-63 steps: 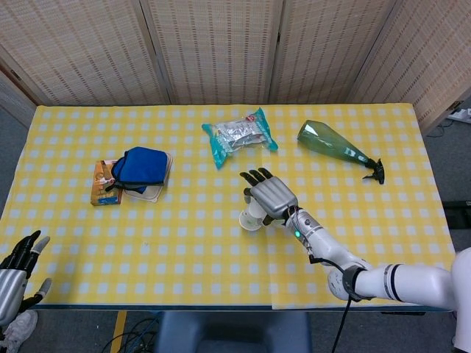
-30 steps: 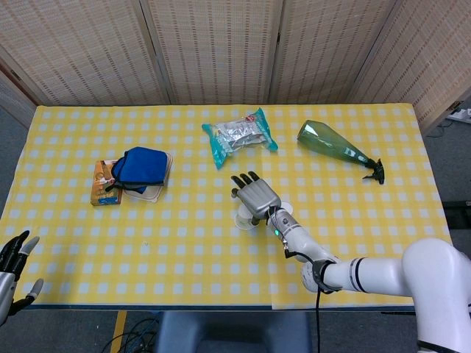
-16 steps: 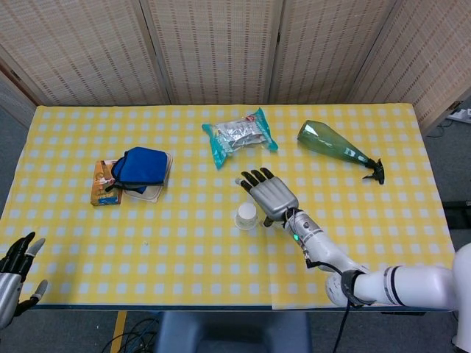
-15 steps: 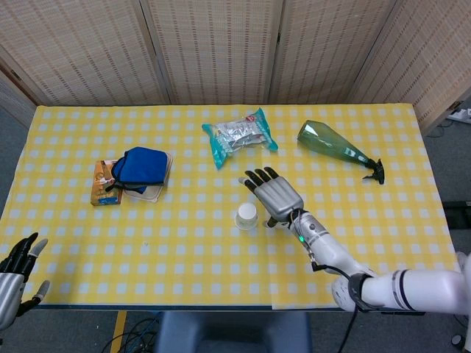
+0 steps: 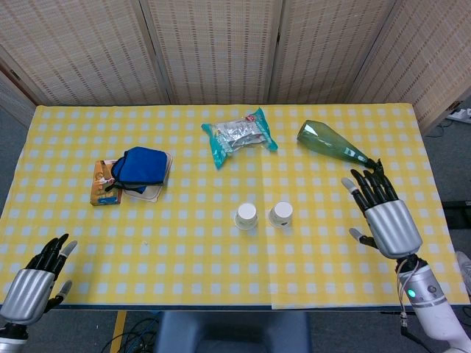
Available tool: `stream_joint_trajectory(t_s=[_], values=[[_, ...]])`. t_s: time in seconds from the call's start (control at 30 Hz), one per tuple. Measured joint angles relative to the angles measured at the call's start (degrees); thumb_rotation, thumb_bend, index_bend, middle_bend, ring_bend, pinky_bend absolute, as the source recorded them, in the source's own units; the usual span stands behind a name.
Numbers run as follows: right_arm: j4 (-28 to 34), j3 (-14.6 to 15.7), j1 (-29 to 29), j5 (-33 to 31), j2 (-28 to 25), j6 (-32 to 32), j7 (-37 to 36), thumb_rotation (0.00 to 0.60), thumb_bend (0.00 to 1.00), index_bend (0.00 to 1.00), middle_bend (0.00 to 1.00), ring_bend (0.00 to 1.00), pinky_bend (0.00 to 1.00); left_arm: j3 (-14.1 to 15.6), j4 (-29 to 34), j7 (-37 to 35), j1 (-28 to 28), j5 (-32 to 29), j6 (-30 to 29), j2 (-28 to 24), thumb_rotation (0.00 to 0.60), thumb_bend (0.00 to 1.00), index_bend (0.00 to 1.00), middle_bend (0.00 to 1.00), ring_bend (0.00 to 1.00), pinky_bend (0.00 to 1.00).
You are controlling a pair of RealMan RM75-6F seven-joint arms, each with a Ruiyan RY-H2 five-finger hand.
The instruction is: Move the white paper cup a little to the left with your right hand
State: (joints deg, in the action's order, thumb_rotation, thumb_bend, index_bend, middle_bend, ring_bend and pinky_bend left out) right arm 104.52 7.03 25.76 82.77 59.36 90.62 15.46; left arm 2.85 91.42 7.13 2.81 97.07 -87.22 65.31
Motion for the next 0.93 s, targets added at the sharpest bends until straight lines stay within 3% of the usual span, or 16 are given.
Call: stream_joint_trajectory(t_s=[0.17,0.37,0.93], values=[[-10.2,1.8,-6.3,2.9,3.0,2.2,-9.1,0.600,0.13,0.05,0.00,0.00,0.00,-0.9,-0.5,-0.3,0.3,-0.6,-0.7,0.2,0.600,0.38,0.00,0.00,0.04,0.29],[-16.1,1.1,-8.7,3.1,5.9,-0.8,-13.8,0.600,0.13,0.05,0.00,0.00,0.00,-1.4,-2.4,-1.7,0.6,0.6,-2.4,0.6,0.600,0.38,0.00,0.00,0.04,0.29],[-19.0,-2.4,-10.0,5.0,7.6,-6.8,-16.7,0.600,0.14,0.05,0.00,0.00,0.00,-0.8,-3.8,-1.9,0.4,0.5,-2.9,1.4,0.600,0.38,0.00,0.00,0.04,0.29]])
